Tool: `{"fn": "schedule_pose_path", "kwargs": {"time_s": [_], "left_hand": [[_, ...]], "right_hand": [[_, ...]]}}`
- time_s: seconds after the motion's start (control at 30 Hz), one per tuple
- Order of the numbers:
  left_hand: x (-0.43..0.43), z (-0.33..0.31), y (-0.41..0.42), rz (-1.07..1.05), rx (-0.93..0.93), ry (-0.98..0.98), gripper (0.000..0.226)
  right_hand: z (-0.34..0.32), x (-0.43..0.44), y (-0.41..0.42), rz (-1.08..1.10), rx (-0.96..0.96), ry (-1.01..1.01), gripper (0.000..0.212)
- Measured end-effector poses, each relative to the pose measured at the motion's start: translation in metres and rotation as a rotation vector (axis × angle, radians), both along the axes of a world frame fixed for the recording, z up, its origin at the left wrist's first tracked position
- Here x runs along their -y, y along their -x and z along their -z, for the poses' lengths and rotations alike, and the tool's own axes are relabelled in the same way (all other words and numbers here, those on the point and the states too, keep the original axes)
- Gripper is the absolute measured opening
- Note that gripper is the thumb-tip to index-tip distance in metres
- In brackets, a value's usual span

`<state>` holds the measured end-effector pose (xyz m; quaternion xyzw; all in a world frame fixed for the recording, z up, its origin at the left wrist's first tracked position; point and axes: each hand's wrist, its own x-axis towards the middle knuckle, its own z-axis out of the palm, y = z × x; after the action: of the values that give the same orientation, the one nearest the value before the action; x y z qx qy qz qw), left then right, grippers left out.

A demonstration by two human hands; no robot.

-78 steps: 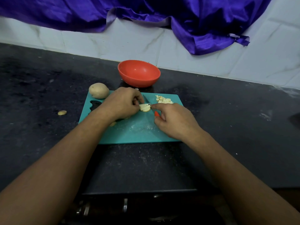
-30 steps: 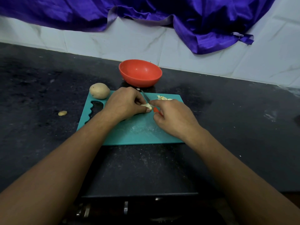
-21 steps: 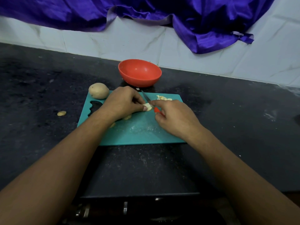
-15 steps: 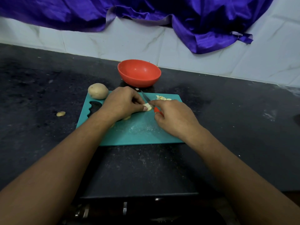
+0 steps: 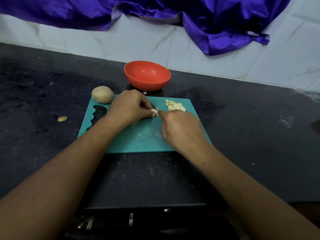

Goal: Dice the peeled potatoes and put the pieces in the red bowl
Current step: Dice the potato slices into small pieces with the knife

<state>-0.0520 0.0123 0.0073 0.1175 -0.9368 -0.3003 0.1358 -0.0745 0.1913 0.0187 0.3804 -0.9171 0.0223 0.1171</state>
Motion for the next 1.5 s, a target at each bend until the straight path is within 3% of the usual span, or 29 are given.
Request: {"fn": "schedule_pose_path", "kwargs": {"time_s": [0.13, 0.27, 0.43, 0.5, 0.8, 1.2, 1.5], "left_hand": [[0.0, -0.001, 0.0, -0.012, 0.004, 0.002, 0.019], [-0.002, -0.001, 0.0, -0.014, 0.004, 0.019, 0.021], [-0.002, -0.001, -0.001, -0.004, 0.001, 0.03, 0.021], [-0.001, -0.002, -0.003, 0.004, 0.008, 0.032, 0.022], [0.009, -0.003, -0.003, 0.031, 0.015, 0.021, 0.022], [0.007, -0.004, 0.0, 0.037, 0.031, -0.034, 0.018], [0.006, -0.005, -0.002, 0.011, 0.04, -0.086, 0.017]], "right_hand": [[0.004, -0.013, 0.0, -0.056, -0.05, -0.05, 0.054], [-0.001, -0.032, 0.002, -0.075, 0.019, -0.049, 0.052], [0.001, -0.041, 0.016, 0.03, 0.373, 0.35, 0.038], [-0.002, -0.038, 0.017, 0.053, 0.359, 0.419, 0.036], [-0.011, -0.005, -0.001, 0.019, 0.107, 0.161, 0.04], [-0.009, 0.002, -0.002, 0.018, 0.113, 0.157, 0.037], [0.001, 0.007, -0.008, -0.008, 0.014, -0.002, 0.05]]}}
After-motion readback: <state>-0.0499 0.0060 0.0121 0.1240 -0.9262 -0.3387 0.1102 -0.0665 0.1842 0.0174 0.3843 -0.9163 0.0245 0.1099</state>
